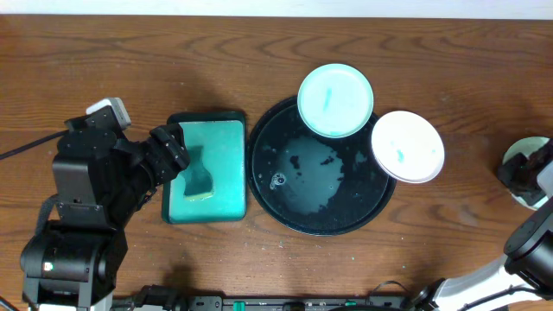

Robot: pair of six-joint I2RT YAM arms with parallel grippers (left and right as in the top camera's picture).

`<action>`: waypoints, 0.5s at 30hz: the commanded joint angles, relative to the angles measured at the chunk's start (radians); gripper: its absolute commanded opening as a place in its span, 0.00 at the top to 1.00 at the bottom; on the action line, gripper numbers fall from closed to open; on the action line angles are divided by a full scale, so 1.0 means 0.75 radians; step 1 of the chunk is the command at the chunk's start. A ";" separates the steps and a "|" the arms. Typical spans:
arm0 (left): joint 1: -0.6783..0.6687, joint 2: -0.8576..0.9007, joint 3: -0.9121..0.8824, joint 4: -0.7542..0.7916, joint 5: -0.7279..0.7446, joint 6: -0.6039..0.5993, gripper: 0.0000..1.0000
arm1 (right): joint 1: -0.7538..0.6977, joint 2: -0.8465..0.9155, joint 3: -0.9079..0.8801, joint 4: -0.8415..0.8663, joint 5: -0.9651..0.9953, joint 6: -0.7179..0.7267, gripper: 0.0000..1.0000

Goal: Clean dirty plates on tray and stack at the side
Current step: 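Carry the pale green plate right and set it on the table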

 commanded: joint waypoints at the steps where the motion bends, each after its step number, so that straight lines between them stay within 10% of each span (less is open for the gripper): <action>1: 0.007 0.001 0.018 0.004 -0.017 0.009 0.22 | 0.064 0.047 -0.050 -0.121 -0.245 0.157 0.99; 12: 0.007 0.001 0.018 -0.003 -0.017 0.009 0.22 | 0.318 0.020 -0.049 -0.232 -0.291 0.152 0.98; 15: 0.007 0.001 0.018 -0.006 -0.017 0.009 0.22 | 0.302 -0.042 -0.049 -0.226 -0.277 0.172 0.72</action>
